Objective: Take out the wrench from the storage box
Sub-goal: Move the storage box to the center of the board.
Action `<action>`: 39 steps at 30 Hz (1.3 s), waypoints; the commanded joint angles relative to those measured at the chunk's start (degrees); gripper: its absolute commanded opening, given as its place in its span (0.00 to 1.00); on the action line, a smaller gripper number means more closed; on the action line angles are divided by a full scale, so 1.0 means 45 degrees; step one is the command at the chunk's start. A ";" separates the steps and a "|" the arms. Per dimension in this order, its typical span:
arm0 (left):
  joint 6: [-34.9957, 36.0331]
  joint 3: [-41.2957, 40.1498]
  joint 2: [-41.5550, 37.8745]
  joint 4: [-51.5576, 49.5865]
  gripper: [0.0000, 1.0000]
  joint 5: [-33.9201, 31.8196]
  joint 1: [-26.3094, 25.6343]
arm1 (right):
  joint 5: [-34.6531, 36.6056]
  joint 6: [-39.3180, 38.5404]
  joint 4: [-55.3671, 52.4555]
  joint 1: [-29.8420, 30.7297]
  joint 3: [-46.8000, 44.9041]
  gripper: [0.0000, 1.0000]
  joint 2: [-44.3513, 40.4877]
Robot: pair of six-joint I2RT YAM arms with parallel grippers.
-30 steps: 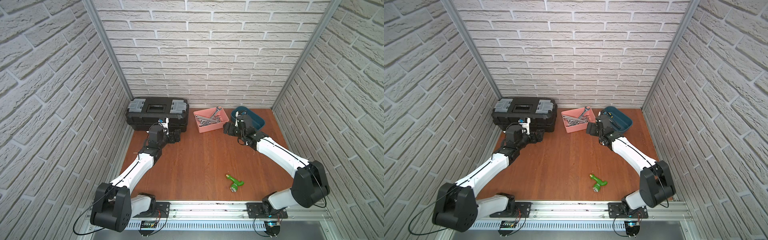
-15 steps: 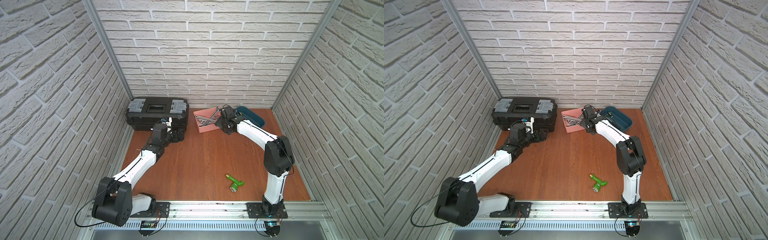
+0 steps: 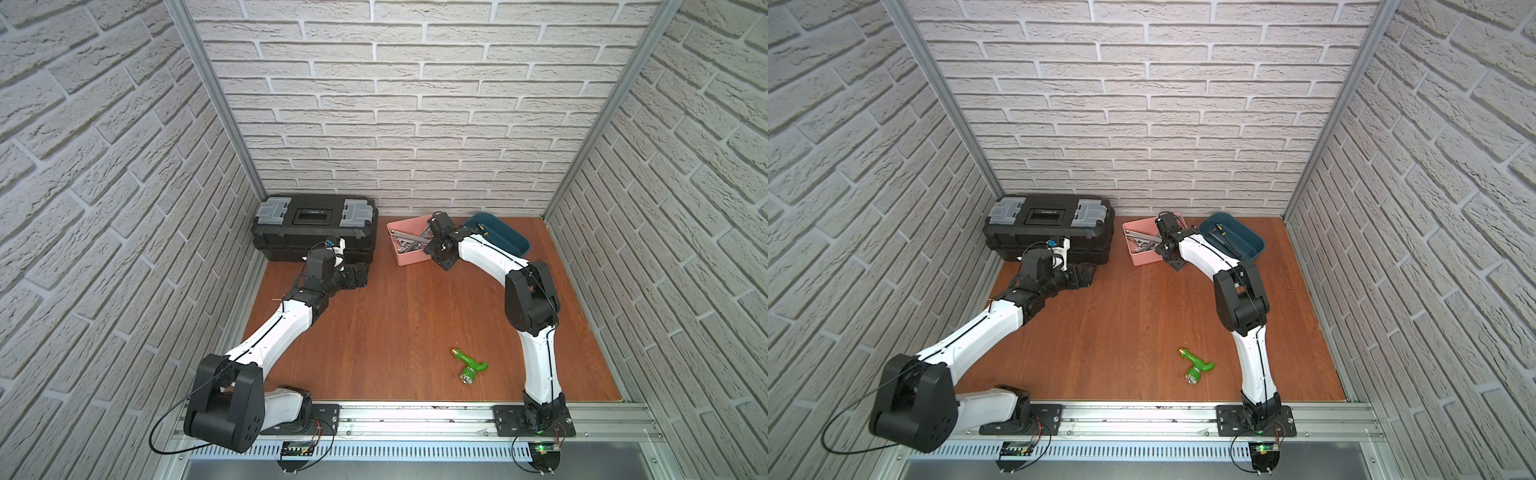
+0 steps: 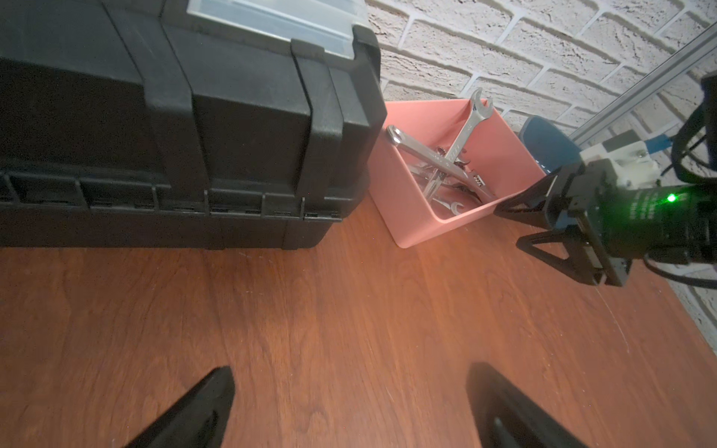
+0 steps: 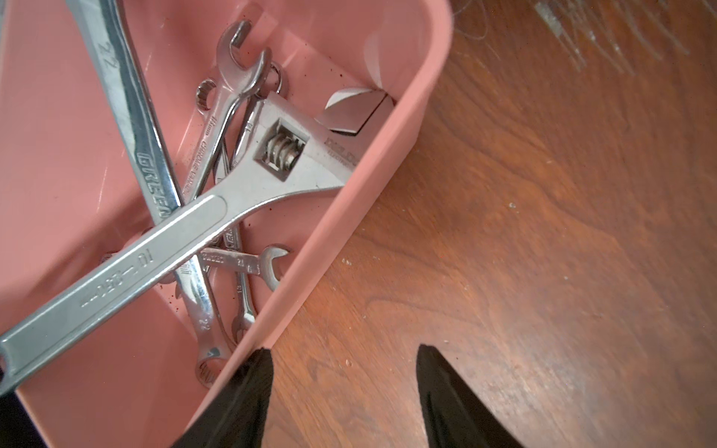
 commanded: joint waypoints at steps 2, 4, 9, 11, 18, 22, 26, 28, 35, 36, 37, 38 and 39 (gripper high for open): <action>0.0400 0.0279 -0.0391 0.0048 0.98 0.0065 -0.0048 | -0.0301 0.0127 0.0196 0.0177 0.0776 0.64 -0.0460; 0.0408 0.0243 -0.0396 0.0072 0.98 0.0036 -0.0046 | -0.0241 0.0130 -0.0238 0.0305 0.0879 0.64 -0.0730; 0.0408 0.0248 -0.0172 0.0219 0.98 0.0040 -0.0038 | -0.0104 0.0725 -0.0646 0.0329 0.1010 0.64 -0.0902; 0.0407 0.0373 -0.0050 0.0232 0.98 0.0125 -0.0043 | -0.0122 0.0707 -0.0826 0.0332 0.1375 0.64 -0.0781; 0.0444 0.0430 0.0141 0.0247 0.98 0.0141 -0.0048 | -0.0062 0.0881 -0.1094 0.0256 0.1822 0.63 -0.0671; 0.0427 0.0546 0.0286 0.0163 0.98 0.0146 -0.0044 | -0.0351 0.1146 -0.1318 0.0175 0.2287 0.62 -0.0022; 0.0557 0.0604 0.0298 0.0007 0.98 0.0052 -0.0032 | -0.0473 0.1253 -0.1648 0.0088 0.3137 0.59 0.0673; 0.0576 0.0628 0.0292 -0.0075 0.98 0.0033 -0.0045 | -0.0486 0.1234 -0.1906 0.0078 0.3552 0.59 0.1054; 0.0618 0.0679 0.0329 -0.0176 0.98 0.0000 -0.0027 | -0.0714 0.1310 -0.2587 0.0078 0.4007 0.57 0.1448; 0.0642 0.0709 0.0371 -0.0197 0.99 -0.0010 -0.0038 | -0.0709 0.1327 -0.2652 0.0059 0.4075 0.56 0.1467; 0.0627 0.0745 0.0430 -0.0197 0.98 0.0028 -0.0038 | -0.0681 0.1329 -0.2803 0.0058 0.4160 0.55 0.1518; 0.0641 0.0777 0.0486 -0.0192 0.98 0.0051 -0.0045 | -0.0680 0.1317 -0.2914 0.0058 0.4232 0.55 0.1563; 0.0625 0.0811 0.0569 -0.0192 0.98 0.0076 -0.0035 | -0.0666 0.1346 -0.2921 0.0031 0.4236 0.54 0.1620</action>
